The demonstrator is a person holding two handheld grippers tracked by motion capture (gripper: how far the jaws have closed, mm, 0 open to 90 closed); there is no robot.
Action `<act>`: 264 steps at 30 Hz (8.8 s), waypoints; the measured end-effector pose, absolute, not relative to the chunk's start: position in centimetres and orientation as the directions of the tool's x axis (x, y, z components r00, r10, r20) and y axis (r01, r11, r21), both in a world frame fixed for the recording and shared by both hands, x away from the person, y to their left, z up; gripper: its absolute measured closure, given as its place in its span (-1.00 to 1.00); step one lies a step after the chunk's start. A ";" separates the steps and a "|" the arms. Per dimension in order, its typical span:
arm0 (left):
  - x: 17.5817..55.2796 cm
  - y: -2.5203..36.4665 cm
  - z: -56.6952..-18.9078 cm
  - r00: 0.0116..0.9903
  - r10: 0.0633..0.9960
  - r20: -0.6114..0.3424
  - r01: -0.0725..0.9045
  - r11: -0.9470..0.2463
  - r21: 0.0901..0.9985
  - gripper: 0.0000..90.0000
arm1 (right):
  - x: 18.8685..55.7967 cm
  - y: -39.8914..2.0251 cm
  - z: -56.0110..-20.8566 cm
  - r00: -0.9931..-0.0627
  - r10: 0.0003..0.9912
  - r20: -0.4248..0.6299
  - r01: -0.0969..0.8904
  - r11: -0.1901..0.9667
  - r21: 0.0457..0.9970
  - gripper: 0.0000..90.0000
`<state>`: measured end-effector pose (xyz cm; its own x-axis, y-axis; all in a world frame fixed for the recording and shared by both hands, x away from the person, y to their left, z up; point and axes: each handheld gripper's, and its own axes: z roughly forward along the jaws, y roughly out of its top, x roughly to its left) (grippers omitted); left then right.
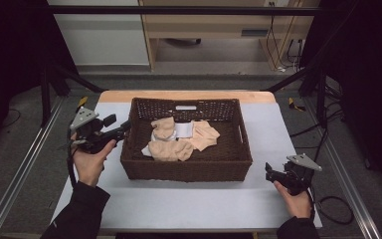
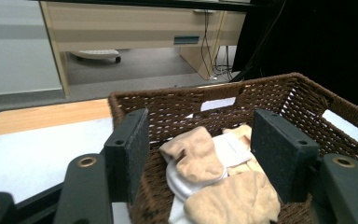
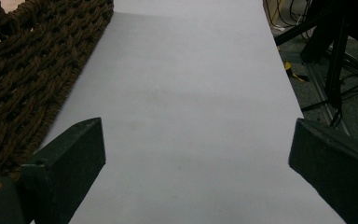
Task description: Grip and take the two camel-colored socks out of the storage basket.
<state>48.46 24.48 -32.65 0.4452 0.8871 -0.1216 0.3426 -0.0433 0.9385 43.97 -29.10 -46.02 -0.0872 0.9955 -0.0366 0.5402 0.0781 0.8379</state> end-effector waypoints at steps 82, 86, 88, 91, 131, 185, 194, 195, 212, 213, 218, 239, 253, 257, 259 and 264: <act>61.1 16.4 -42.4 0.442 0.895 0.052 0.559 -0.321 0.765 -0.19 | 44.6 -28.8 -46.3 -0.088 0.996 -0.034 0.550 0.077 0.832 -0.91; 61.2 16.4 -42.7 0.454 0.890 0.054 0.564 -0.333 0.756 -0.19 | 44.6 -28.8 -46.3 -0.091 0.995 -0.044 0.548 0.087 0.832 -0.90; 61.3 16.4 -42.9 0.455 0.888 0.061 0.569 -0.343 0.747 -0.16 | 44.6 -28.8 -46.3 -0.090 0.995 -0.043 0.549 0.086 0.831 -0.91; 61.4 16.4 -43.0 0.470 0.881 0.064 0.572 -0.358 0.738 -0.04 | 44.6 -28.8 -46.3 -0.091 0.995 -0.045 0.551 0.088 0.830 -0.91; 57.4 16.7 -37.8 0.536 0.843 -0.030 0.458 -0.261 0.850 0.83 | 44.6 -28.9 -46.2 -0.082 0.996 -0.047 0.544 0.084 0.835 -0.90; 40.1 20.0 -32.6 0.742 0.670 -0.021 0.164 -0.152 0.975 0.84 | 43.8 -28.6 -45.6 -0.092 0.993 -0.068 0.524 0.107 0.845 -0.90; 38.1 20.1 -34.4 0.766 0.642 -0.022 0.190 -0.193 0.963 0.84 | 43.7 -28.6 -45.6 -0.090 0.993 -0.070 0.522 0.107 0.846 -0.90; 37.9 20.1 -34.6 0.769 0.639 -0.022 0.193 -0.199 0.961 0.84 | 43.7 -28.6 -45.6 -0.091 0.993 -0.070 0.523 0.108 0.846 -0.90; 36.8 20.0 -41.1 0.776 0.624 -0.089 0.350 -0.309 0.884 0.84 | 43.7 -28.6 -45.7 -0.093 0.993 -0.074 0.528 0.112 0.842 -0.90; 36.9 20.0 -41.5 0.775 0.625 -0.093 0.360 -0.315 0.878 0.84 | 43.7 -28.6 -45.7 -0.094 0.993 -0.073 0.528 0.112 0.842 -0.90; 37.4 19.6 -42.8 0.771 0.627 -0.111 0.397 -0.336 0.854 0.84 | 43.7 -28.5 -45.7 -0.096 0.993 -0.073 0.532 0.113 0.839 -0.90; 38.6 18.2 -45.9 0.785 0.608 -0.122 0.452 -0.426 0.784 0.39 | 44.2 -28.7 -46.2 -0.099 0.993 -0.059 0.548 0.104 0.830 -0.90; 39.0 19.8 -40.5 0.773 0.628 -0.088 0.363 -0.325 0.873 0.03 | 43.9 -28.9 -45.8 -0.080 0.995 -0.065 0.525 0.097 0.845 -0.91; 39.7 19.9 -38.4 0.764 0.643 -0.053 0.327 -0.316 0.891 0.01 | 43.9 -28.9 -45.8 -0.079 0.995 -0.063 0.523 0.095 0.847 -0.91; 40.3 19.9 -37.3 0.758 0.650 -0.049 0.317 -0.302 0.899 0.01 | 43.9 -28.9 -45.8 -0.082 0.995 -0.063 0.523 0.097 0.847 -0.91; 42.1 20.0 -34.9 0.738 0.674 -0.035 0.293 -0.273 0.916 0.01 | 44.0 -28.8 -45.9 -0.088 0.994 -0.061 0.533 0.099 0.840 -0.90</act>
